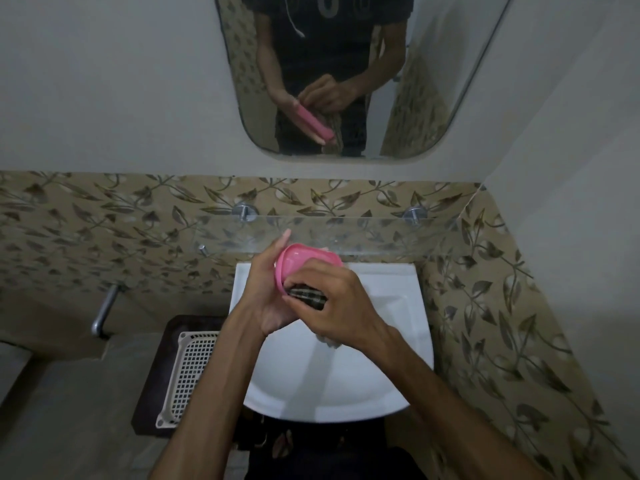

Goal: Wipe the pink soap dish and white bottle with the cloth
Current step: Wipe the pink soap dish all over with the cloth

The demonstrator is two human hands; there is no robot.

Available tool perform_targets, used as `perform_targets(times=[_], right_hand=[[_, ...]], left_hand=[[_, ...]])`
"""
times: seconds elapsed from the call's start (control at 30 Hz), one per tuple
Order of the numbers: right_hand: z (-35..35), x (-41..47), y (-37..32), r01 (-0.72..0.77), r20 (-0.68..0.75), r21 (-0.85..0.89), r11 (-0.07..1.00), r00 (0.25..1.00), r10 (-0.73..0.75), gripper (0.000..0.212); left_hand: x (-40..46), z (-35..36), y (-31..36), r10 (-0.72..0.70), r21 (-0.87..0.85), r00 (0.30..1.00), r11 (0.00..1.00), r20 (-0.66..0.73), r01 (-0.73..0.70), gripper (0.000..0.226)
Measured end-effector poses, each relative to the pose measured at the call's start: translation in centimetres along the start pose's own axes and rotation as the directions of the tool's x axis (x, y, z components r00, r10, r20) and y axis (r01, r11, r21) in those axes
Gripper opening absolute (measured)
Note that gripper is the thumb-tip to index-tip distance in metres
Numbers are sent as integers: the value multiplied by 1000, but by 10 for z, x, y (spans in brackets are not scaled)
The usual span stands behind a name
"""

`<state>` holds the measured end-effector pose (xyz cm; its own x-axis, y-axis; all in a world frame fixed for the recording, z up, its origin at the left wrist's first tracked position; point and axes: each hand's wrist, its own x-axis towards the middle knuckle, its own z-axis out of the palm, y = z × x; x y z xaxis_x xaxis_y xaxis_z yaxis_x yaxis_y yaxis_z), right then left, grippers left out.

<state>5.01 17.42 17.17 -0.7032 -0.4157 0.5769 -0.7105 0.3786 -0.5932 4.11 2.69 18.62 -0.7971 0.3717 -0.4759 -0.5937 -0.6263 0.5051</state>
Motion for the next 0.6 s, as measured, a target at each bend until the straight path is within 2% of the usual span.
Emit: perform_targets(times=[0.13,0.23,0.43,0.5,0.6], right_hand=[[-1,-10,1,14,32,38,999,999,-15,20],[-1,-11,2,-28,-92,47,999,995,32,20],[14,14,-8,-248,-310,168,954,905,290,20],[17,27,-11,-329,-341,260,908,848,405,18],[23,45,-15,-382,-349,290,877,811,469,13]], left_hand=[[3,-3,-5,25,-61,999,998,38,-22,79],[7,1,-12,79,-107,997,991,28,-75,73],[15,10,-3,283,-49,957,957,-69,-286,61],[16,14,-7,344,-54,933,935,-102,-350,54],[21,14,-14,405,-105,900,899,-163,-424,45]])
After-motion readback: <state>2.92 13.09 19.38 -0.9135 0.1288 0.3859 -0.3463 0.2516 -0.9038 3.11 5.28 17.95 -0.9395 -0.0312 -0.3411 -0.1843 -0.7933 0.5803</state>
